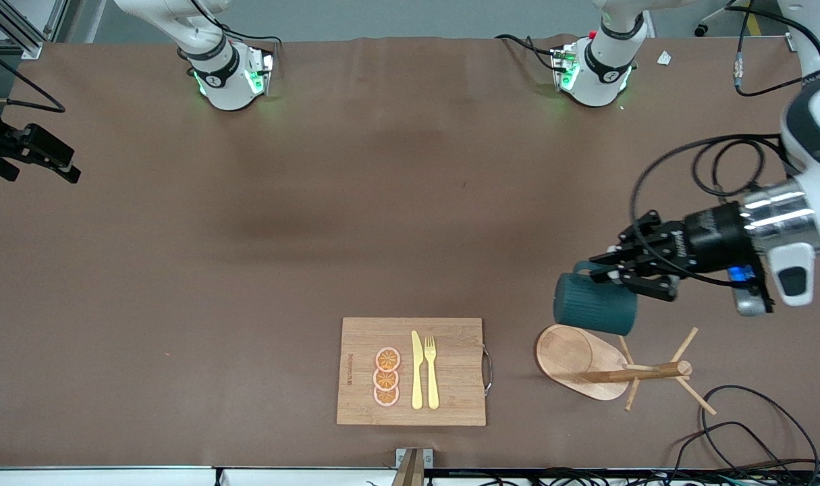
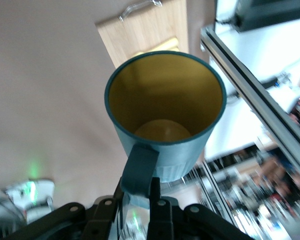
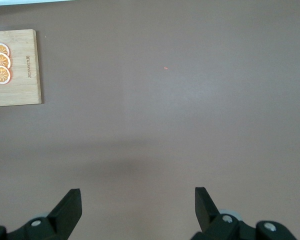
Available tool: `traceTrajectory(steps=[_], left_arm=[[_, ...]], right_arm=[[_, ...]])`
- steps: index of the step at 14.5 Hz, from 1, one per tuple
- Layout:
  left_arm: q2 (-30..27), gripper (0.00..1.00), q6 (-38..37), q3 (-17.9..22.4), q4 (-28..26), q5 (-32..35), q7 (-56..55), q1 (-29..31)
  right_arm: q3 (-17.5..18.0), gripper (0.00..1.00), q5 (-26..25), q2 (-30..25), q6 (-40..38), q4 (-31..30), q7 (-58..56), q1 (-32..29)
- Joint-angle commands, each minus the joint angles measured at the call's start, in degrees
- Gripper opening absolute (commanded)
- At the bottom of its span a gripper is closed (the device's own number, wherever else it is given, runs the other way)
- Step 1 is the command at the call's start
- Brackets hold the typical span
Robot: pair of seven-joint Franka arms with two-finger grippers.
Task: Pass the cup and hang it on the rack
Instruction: 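Lift the mug by its handle with the left gripper toward the wooden rack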
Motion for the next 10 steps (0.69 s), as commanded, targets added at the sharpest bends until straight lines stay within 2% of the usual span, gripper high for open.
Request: traceTrajectory(steps=[1,5,10], left_arm=[[4.5,0.0,-0.76,-0.57,-0.29,-9.14,4.74,3.57],[10.57,0.0,-0.76,-0.48,-0.2,-19.08,9.5,5.86],[14.18,0.0,-0.24,-0.04,-0.12,-19.54,11.52,5.95]], right_arm=[[1.09,1.0,-0.86,-0.23,-0.49,0.22,0.56,-1.13],[1.09,1.0,-0.86,-0.23,-0.49,0.22,0.56,-1.14],[1.09,1.0,-0.86,-0.23,-0.58,0.22,0.56,-1.14]])
